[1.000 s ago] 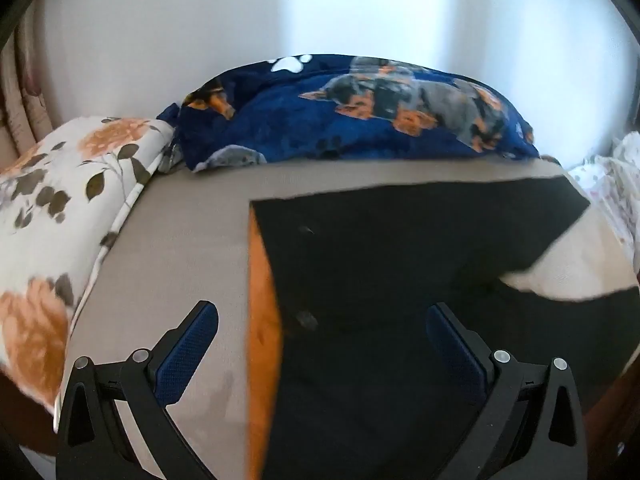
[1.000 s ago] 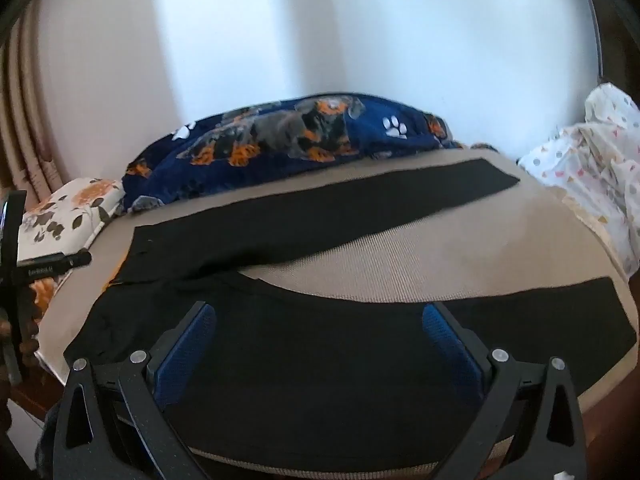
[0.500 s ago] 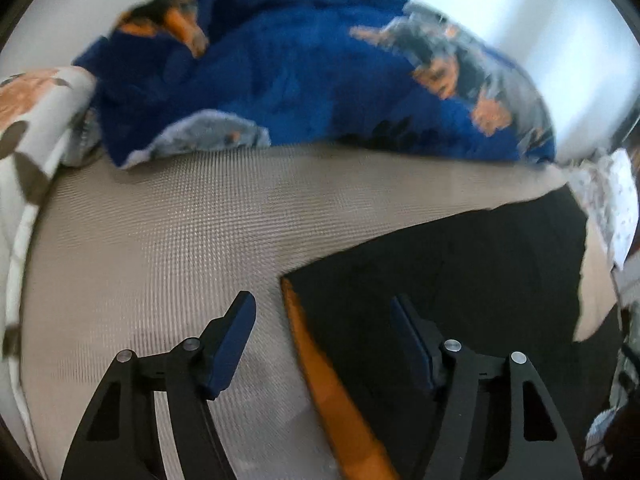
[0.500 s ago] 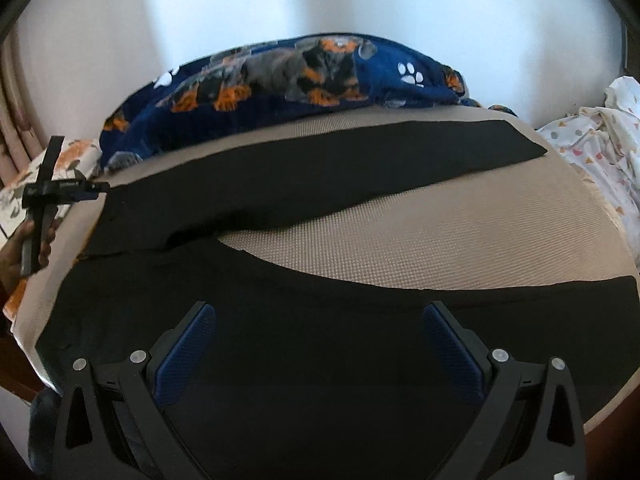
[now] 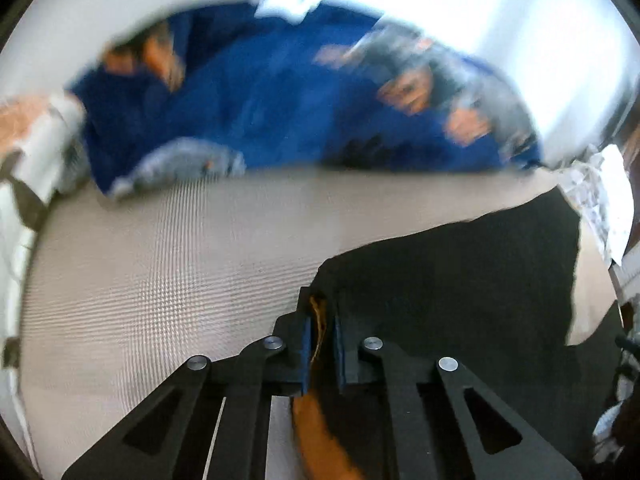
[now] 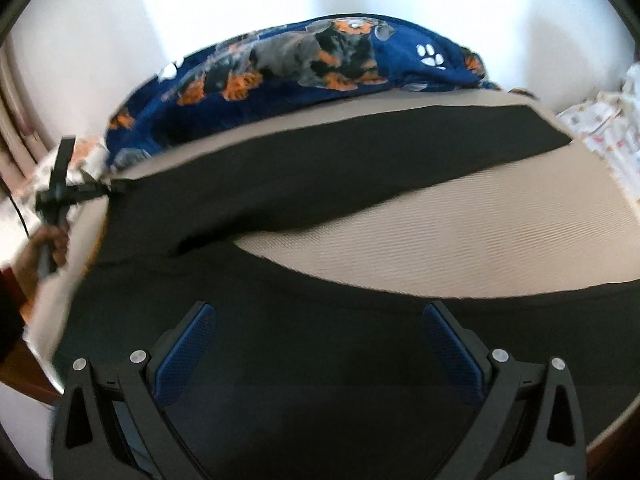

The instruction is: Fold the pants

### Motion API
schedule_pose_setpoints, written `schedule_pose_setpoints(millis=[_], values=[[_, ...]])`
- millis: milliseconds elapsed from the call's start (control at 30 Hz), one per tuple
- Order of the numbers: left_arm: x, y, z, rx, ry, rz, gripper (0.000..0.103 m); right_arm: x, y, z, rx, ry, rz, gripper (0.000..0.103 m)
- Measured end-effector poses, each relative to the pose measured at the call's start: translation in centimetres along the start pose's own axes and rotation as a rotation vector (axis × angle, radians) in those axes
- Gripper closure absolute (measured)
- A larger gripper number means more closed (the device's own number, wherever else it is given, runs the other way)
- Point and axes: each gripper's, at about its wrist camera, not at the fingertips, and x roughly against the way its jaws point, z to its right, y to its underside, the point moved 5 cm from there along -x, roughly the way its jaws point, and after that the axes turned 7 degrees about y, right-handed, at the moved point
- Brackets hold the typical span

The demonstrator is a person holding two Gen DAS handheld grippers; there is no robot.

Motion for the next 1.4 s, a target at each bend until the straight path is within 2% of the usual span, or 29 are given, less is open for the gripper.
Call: schedule_pose_setpoints(millis=[100,200,267,367,433,533,567,600,633,700,767,933,1100,1267,1400], values=[[4.9,1.2,4.5,-0.069,0.053,0.127,0.094,-0.4,-3.3,0.6,-0.101,-0.167,-0.024,0.000],[8.8,2.9,8.5,-0.125,0.084,0.202,0.094,-2.6,-7.6,1.1,-0.272,-0.373,-0.105,0.000],[10.6,4.3,10.7,-0.153,0.104,0.227,0.094,-4.1,-10.2,0.7,-0.346,-0.464,-0.129,0.000],[13.2,7.9,13.5,-0.204,0.108,0.231,0.093,-6.5,-13.6,-1.0,-0.352,-0.490,-0.159,0.001],[13.5,8.9,14.7,-0.221,0.112,0.220,0.093,-9.0,-15.0,-2.1,-0.383,-0.504,-0.217,0.001],[13.8,11.1,16.7,-0.237,0.110,0.189,0.093,-12.4,-16.1,-1.8,-0.451,-0.454,-0.273,0.009],[13.6,11.8,17.0,-0.232,0.107,0.179,0.093,-13.1,-16.1,-1.4,-0.465,-0.428,-0.282,0.034],[13.4,12.4,17.1,-0.215,0.113,0.161,0.092,-14.0,-16.0,-1.0,-0.477,-0.400,-0.302,0.079],[13.2,12.9,16.9,-0.201,0.114,0.150,0.092,-14.6,-15.8,-0.6,-0.484,-0.385,-0.319,0.098],[12.9,13.5,16.3,-0.158,0.120,0.131,0.092,-14.4,-14.7,0.7,-0.527,-0.406,-0.302,0.097],[12.9,13.6,15.2,-0.111,0.122,0.126,0.092,-12.7,-13.2,1.3,-0.491,-0.395,-0.267,0.097],[13.9,14.1,11.9,0.002,0.107,0.111,0.091,-4.4,-6.5,1.3,-0.374,-0.386,-0.191,0.097],[14.3,16.1,10.4,0.018,0.069,0.051,0.090,0.1,1.3,1.8,-0.364,-0.386,-0.229,0.097],[14.7,19.2,10.0,0.031,0.045,-0.003,0.089,1.2,7.3,1.8,-0.375,-0.382,-0.307,0.097],[14.7,21.3,9.9,0.041,0.040,-0.039,0.089,1.3,10.4,2.1,-0.400,-0.384,-0.371,0.097]])
